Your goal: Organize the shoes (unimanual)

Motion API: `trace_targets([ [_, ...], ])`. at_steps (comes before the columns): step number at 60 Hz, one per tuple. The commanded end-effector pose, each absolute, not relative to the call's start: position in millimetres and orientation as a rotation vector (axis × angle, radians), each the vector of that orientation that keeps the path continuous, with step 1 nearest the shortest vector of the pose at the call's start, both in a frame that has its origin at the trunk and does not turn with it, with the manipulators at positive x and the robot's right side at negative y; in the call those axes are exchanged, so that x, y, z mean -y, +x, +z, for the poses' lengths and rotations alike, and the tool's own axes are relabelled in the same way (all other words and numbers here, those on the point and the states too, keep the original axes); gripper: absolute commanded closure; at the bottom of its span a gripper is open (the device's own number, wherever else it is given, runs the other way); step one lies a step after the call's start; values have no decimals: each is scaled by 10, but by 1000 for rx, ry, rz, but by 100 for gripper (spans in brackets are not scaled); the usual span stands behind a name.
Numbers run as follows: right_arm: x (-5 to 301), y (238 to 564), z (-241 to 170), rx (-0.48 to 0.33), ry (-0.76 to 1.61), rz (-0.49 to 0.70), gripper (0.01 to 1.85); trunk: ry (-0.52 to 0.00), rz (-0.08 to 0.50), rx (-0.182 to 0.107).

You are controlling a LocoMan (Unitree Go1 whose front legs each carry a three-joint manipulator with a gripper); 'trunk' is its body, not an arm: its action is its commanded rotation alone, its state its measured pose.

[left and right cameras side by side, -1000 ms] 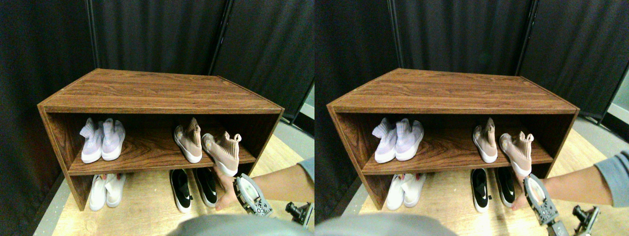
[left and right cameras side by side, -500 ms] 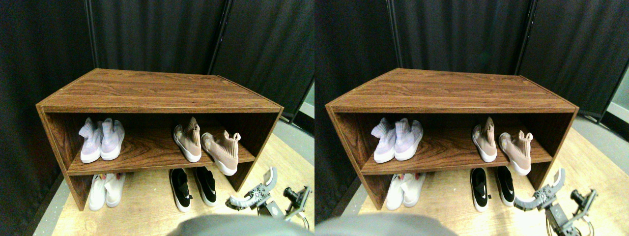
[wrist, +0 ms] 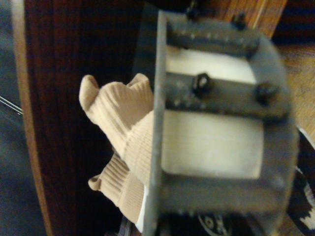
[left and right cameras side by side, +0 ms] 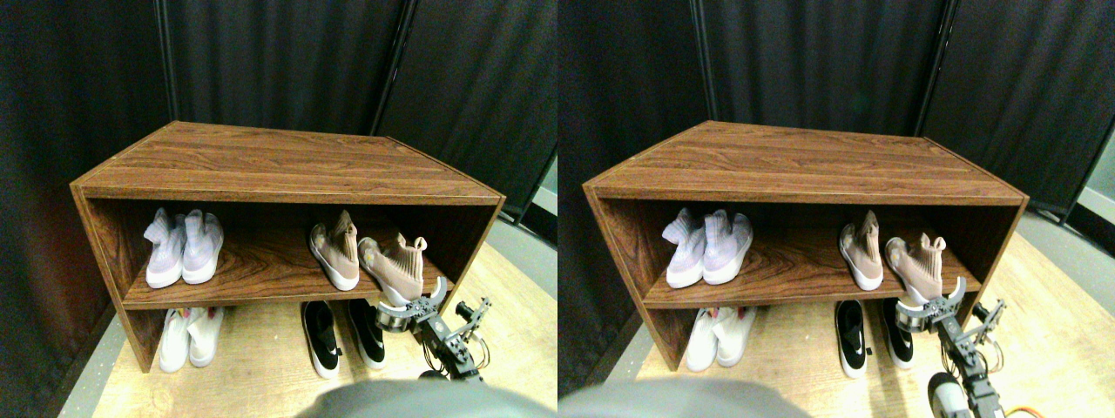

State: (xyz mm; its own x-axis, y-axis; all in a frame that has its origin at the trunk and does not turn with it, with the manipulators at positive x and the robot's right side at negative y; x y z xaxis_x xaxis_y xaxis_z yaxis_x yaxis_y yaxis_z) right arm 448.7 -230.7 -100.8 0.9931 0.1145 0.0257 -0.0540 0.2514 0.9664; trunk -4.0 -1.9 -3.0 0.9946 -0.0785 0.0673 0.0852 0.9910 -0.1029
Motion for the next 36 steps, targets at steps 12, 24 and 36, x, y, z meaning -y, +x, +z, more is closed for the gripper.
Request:
trace_targets([
  [12, 2307, 4697, -1065, -23, 1345, 82, 74, -118, -63, 45],
  [24, 2304, 4768, -1070, -21, 1313, 88, 69, -119, -56, 43],
  [36, 2323, 4596, -1003, -33, 1304, 170, 57, -120, -55, 39],
])
